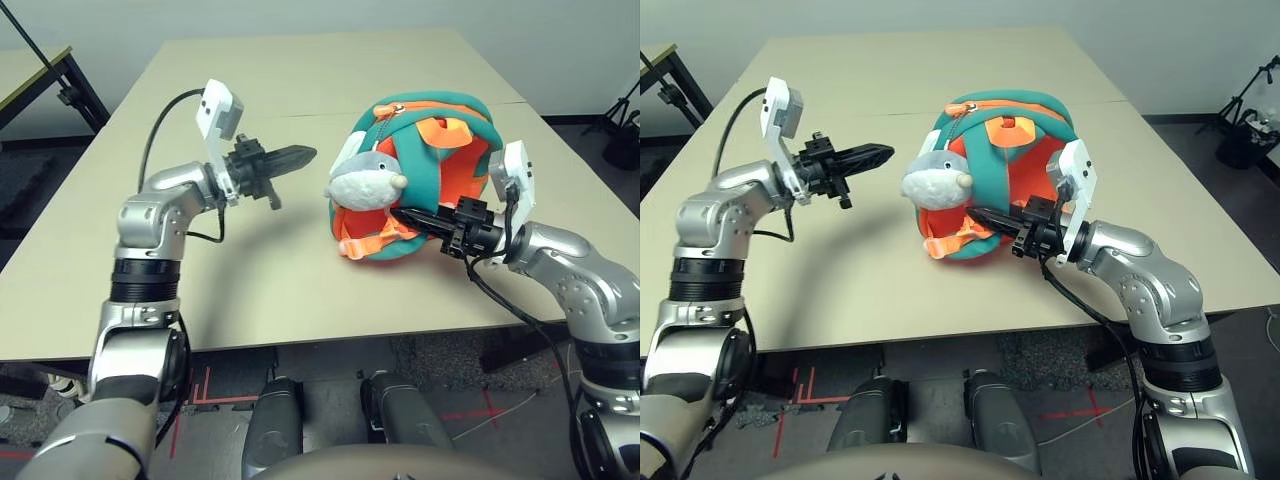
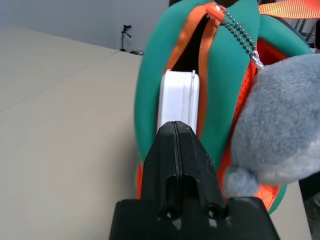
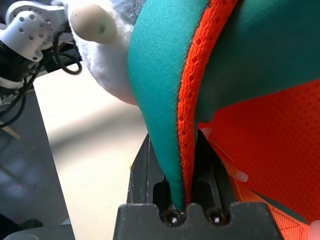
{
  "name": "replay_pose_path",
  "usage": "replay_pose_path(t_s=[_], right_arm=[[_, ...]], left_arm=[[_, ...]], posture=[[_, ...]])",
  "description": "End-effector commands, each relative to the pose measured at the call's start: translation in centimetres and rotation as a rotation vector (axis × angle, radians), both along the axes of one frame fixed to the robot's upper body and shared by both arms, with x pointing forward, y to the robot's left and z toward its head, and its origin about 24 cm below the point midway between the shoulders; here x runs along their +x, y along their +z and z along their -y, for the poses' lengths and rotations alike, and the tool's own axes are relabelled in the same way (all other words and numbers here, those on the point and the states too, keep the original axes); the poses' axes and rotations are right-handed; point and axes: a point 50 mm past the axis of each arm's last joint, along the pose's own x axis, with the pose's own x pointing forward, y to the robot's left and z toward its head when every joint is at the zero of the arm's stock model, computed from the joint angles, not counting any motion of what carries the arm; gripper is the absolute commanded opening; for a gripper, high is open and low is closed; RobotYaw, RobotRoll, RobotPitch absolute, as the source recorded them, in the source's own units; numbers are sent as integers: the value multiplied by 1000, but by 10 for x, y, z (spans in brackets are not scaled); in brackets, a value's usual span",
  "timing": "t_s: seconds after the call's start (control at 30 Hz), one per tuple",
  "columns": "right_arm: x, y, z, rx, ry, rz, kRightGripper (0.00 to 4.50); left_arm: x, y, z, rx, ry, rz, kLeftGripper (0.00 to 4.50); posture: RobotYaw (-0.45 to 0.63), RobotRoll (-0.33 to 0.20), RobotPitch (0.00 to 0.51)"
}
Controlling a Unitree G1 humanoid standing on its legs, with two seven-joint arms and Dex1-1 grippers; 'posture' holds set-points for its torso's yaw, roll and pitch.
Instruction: Put the pencil case into the backpack and zip it.
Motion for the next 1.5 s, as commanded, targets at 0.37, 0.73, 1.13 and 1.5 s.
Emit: replay_pose_path(t_s=[0.37,0.73,1.13,1.5], right_arm=[[-8,-2,-9,6,36,-1,221],[-9,-4,-12,20,34,-4,221],[-10,-5,-12,15,38,-10,221],[-6,-6,-10,2,55,-14,221]], left_arm=[[14,-6,31,-14,-47,0,0],[12,-29,64,17,-80,-25,0],[9,-8,30,-12,-32,13,0],[-21,37,-34,25,-28,67,0]], posture=[[-143,0,57],[-148,0,61],[-137,0,66],[-117,0,57]])
